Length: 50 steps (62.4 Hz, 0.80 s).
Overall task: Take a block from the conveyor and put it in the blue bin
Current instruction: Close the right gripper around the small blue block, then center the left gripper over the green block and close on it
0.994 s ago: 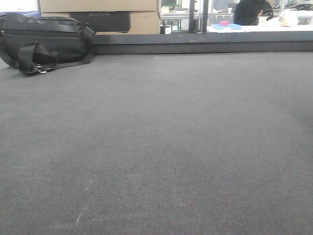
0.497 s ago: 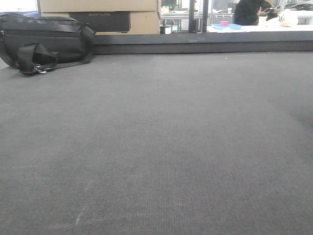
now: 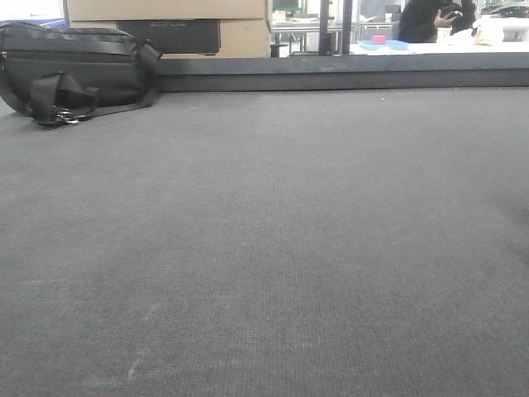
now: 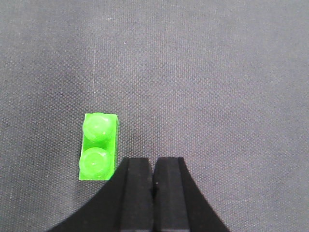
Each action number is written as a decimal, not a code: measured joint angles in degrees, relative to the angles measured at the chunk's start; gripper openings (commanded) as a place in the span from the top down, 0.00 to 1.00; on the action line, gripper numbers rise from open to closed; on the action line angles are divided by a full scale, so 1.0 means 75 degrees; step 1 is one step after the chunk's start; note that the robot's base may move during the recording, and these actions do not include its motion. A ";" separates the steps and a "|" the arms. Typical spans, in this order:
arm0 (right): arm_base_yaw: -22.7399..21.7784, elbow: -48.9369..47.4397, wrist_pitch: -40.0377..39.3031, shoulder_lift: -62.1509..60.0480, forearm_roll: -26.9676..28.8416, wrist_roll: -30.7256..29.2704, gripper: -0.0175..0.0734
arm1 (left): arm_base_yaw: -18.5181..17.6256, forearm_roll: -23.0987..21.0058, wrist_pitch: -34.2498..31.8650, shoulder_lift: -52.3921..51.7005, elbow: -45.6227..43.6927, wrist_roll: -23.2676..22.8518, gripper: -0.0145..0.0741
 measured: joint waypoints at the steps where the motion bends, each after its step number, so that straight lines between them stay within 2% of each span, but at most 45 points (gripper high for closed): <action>1: -0.0022 0.0007 -0.0017 0.0000 0.0041 0.0000 0.28 | 0.0000 0.0000 0.0000 0.0000 0.0000 0.0000 0.96; 20: -0.0299 0.0019 -0.0145 0.0130 0.0114 0.0000 0.47 | 0.0000 0.0000 0.0000 0.0000 0.0000 0.0000 0.96; 34: -0.0299 0.0019 -0.0098 0.0151 0.0165 0.0000 0.52 | 0.0000 0.0000 0.0014 0.0000 0.0000 0.0000 0.96; 40: -0.0299 0.0019 -0.0098 0.0151 0.0165 0.0000 0.66 | 0.0000 0.0000 0.0014 0.0000 0.0000 0.0000 0.96; 47: -0.0299 0.0019 -0.0098 0.0151 0.0165 0.0000 0.97 | 0.0000 0.0000 0.0014 0.0000 0.0000 0.0000 0.96; 48: -0.0299 0.0019 -0.0098 0.0151 0.0165 0.0000 1.00 | 0.0000 0.0000 0.0014 0.0000 0.0000 0.0000 0.96; 50: -0.0299 0.0019 -0.0098 0.0151 0.0165 -0.0050 0.99 | 0.0000 0.0000 0.0029 0.0000 0.0000 0.0000 0.96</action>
